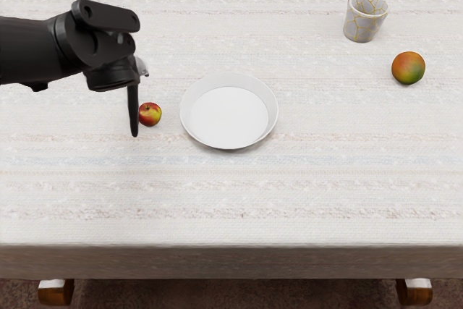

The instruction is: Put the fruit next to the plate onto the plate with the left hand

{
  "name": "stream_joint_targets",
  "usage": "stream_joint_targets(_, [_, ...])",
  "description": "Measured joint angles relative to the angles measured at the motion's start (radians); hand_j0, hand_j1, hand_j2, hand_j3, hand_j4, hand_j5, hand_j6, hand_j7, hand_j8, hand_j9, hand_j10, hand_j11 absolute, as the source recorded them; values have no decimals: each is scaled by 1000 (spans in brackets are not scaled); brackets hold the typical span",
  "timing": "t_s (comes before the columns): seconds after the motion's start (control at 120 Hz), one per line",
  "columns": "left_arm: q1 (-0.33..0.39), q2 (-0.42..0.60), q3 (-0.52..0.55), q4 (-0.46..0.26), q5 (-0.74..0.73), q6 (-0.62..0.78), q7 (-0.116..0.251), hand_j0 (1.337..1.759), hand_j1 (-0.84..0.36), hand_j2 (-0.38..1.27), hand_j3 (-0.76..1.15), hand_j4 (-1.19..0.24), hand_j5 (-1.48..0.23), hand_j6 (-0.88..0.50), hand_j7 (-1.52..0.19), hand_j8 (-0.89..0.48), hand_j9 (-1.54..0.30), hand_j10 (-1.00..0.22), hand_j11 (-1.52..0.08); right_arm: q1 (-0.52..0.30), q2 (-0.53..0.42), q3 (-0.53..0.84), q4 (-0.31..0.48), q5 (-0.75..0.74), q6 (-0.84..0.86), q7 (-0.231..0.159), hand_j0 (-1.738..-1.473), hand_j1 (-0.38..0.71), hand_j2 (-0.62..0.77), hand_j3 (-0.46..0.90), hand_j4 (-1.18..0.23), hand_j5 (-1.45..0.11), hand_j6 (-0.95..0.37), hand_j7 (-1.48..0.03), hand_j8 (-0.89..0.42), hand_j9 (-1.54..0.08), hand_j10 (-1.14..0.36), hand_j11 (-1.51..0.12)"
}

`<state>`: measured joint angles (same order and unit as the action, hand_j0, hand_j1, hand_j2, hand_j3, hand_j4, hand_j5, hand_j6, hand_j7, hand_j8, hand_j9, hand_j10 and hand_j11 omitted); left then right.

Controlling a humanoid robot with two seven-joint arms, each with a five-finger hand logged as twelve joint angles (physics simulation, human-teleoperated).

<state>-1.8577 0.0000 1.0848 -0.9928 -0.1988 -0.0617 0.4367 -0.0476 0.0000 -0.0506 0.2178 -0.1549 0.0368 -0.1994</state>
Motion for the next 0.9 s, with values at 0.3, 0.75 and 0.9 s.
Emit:
stream_joint_targets(0.3, [67,0,-21,0,31,198,0,1658,269,14,0,-69,-88,-69,-88,-69,-88,-68,-88,0,0,0,0,0,0,0,-1658,-322,-5,0,-22,-29,-22,-29,-22,-29,-22,-29])
stream_joint_targets(0.75, [112,0,-74,-11,59,218,0,1658,166,31,0,-154,-199,-155,-199,-155,-199,-154,-199,0,0,0,0,0,0,0,-1658,-322,-5,0,-22,-29,-22,-29,-22,-29,-22,-29])
stream_joint_targets(0.9, [125,0,-72,-10,64,225,0,1658,110,41,0,-201,-260,-202,-260,-201,-260,-201,-260,0,0,0,0,0,0,0,-1658,-322,-5,0,-22,-29,-22,-29,-22,-29,-22,-29])
